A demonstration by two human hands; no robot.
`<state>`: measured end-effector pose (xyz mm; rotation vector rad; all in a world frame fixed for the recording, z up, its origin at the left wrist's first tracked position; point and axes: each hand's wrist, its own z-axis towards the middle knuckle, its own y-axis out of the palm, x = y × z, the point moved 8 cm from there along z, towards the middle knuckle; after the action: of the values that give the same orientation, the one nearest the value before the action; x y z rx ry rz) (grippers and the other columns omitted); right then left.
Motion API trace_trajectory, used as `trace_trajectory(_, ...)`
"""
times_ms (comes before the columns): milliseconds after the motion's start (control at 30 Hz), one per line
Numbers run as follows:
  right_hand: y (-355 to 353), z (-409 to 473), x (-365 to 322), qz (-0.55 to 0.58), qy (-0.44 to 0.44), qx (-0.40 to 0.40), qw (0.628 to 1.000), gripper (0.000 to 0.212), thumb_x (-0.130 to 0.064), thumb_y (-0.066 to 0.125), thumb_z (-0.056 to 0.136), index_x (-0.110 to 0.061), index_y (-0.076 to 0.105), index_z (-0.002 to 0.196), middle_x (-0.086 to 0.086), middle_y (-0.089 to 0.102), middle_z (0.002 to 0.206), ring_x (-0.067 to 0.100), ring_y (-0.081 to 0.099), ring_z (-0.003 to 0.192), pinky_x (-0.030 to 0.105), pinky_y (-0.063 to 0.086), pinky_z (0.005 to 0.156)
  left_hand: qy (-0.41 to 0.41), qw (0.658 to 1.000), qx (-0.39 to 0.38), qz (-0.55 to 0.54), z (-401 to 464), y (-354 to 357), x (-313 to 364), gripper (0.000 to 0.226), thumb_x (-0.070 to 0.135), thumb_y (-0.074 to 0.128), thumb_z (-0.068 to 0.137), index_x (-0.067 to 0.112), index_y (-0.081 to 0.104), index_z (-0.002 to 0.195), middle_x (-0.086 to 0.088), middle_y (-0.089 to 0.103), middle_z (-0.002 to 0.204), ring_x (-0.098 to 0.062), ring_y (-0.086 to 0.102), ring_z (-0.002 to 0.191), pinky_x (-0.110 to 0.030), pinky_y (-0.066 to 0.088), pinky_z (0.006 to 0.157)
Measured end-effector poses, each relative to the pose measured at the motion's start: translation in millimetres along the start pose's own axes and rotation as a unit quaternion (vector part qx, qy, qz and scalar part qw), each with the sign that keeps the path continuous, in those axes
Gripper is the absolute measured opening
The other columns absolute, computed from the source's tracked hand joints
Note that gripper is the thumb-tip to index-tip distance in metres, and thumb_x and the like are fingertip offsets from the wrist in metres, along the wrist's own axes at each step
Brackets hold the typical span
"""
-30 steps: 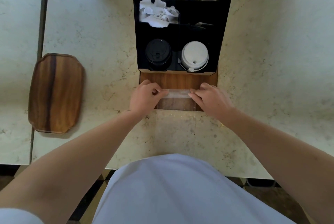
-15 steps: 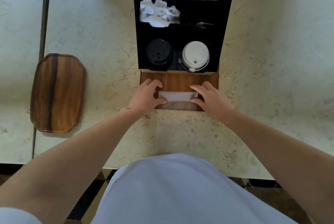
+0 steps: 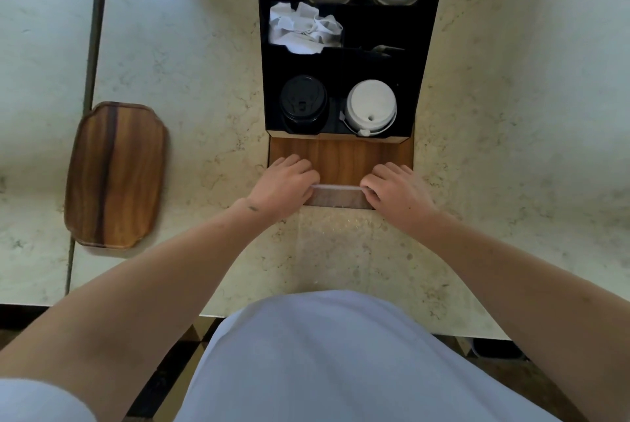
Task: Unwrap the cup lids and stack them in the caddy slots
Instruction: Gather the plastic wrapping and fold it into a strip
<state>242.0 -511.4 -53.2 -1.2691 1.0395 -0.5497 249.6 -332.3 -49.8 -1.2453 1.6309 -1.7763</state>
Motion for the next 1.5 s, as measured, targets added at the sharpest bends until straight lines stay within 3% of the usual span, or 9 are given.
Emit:
trace_trajectory(200, 5, -8, -3, -0.004, -0.013, -0.024, 1.000, 0.010, -0.006, 0.063, 0.089, -0.010, 0.072, 0.091, 0.006, 0.065, 0.090, 0.027, 0.061, 0.081, 0.041, 0.048, 0.068, -0.024, 1.000, 0.010, 0.008, -19, 4, -4, 0.008, 0.009, 0.068, 0.087, 0.009, 0.073, 0.093, -0.007, 0.066, 0.094, -0.029, 0.058, 0.086, -0.043, 0.053, 0.071)
trace_trajectory(433, 3, -26, -9, 0.015, -0.018, -0.016, 1.000, 0.034, -0.020, 0.054, 0.093, -0.006, 0.070, 0.119, 0.007, 0.063, 0.102, 0.024, 0.060, 0.087, 0.042, 0.053, 0.071, -0.083, 0.996, 0.039, -0.008, -45, 8, -2, 0.039, 0.041, 0.052, 0.097, 0.014, 0.074, 0.113, -0.007, 0.062, 0.111, -0.027, 0.053, 0.094, -0.039, 0.053, 0.070)
trace_trajectory(533, 2, -32, -9, 0.013, -0.001, 0.009, 1.000, 0.034, -0.029, 0.050, 0.099, -0.008, 0.072, 0.115, 0.004, 0.062, 0.103, 0.022, 0.057, 0.085, 0.039, 0.053, 0.068, -0.145, 0.988, 0.050, -0.021, -46, 8, -6, 0.037, 0.040, 0.049, 0.101, 0.016, 0.076, 0.111, -0.008, 0.062, 0.113, -0.030, 0.054, 0.094, -0.044, 0.054, 0.070)
trace_trajectory(767, 9, -29, -1, 0.071, 0.080, 0.013, 0.994, 0.019, -0.029, 0.065, 0.095, -0.015, 0.077, 0.100, -0.003, 0.062, 0.099, 0.017, 0.059, 0.084, 0.028, 0.052, 0.065, -0.248, 0.964, 0.045, -0.089, -43, 17, -12, 0.024, 0.036, 0.075, 0.086, 0.017, 0.073, 0.100, -0.004, 0.059, 0.104, -0.025, 0.057, 0.095, -0.038, 0.053, 0.072)
trace_trajectory(867, 20, -27, 13, 0.189, 0.194, -0.016, 0.962, 0.004, -0.026, 0.074, 0.089, -0.023, 0.071, 0.089, -0.012, 0.057, 0.097, 0.003, 0.058, 0.081, 0.020, 0.048, 0.067, -0.314, 0.934, 0.029, -0.167, -47, 25, -21, 0.030, 0.038, 0.074, 0.085, 0.022, 0.063, 0.108, 0.004, 0.054, 0.101, -0.019, 0.054, 0.094, -0.032, 0.048, 0.072)
trace_trajectory(967, 28, -28, 23, 0.254, 0.279, -0.025, 0.926, 0.021, -0.028, 0.080, 0.081, -0.031, 0.064, 0.094, -0.017, 0.054, 0.094, -0.002, 0.057, 0.079, 0.013, 0.042, 0.070, -0.350, 0.911, 0.013, -0.217, -47, 29, -26, 0.031, 0.039, 0.075, 0.084, 0.028, 0.061, 0.109, 0.011, 0.051, 0.097, -0.014, 0.052, 0.090, -0.022, 0.038, 0.066)
trace_trajectory(1067, 29, -28, 23, 0.262, 0.279, -0.048, 0.923, 0.030, -0.029, 0.082, 0.078, -0.032, 0.064, 0.102, -0.018, 0.053, 0.096, -0.002, 0.056, 0.080, 0.012, 0.041, 0.070, -0.361, 0.899, 0.004, -0.246, -45, 28, -31, 0.023, 0.035, 0.075, 0.084, 0.028, 0.062, 0.102, 0.013, 0.052, 0.094, -0.012, 0.055, 0.088, -0.018, 0.035, 0.062)
trace_trajectory(1300, 29, -25, 23, 0.254, 0.272, -0.077, 0.925, 0.020, -0.025, 0.078, 0.081, -0.032, 0.061, 0.090, -0.016, 0.050, 0.096, 0.000, 0.055, 0.080, 0.013, 0.038, 0.066, -0.365, 0.893, -0.033, -0.261, -42, 29, -29, 0.029, 0.047, 0.078, 0.076, 0.033, 0.062, 0.094, 0.013, 0.047, 0.093, -0.005, 0.051, 0.084, -0.021, 0.037, 0.063)
trace_trajectory(1500, 25, -25, 19, 0.237, 0.254, -0.065, 0.935, 0.018, -0.022, 0.078, 0.082, -0.026, 0.062, 0.091, -0.011, 0.057, 0.094, 0.006, 0.056, 0.083, 0.022, 0.047, 0.072, -0.337, 0.902, -0.042, -0.266, -42, 31, -32, 0.007, 0.031, 0.074, 0.084, 0.034, 0.069, 0.089, 0.007, 0.050, 0.094, -0.014, 0.054, 0.085, -0.021, 0.039, 0.065)
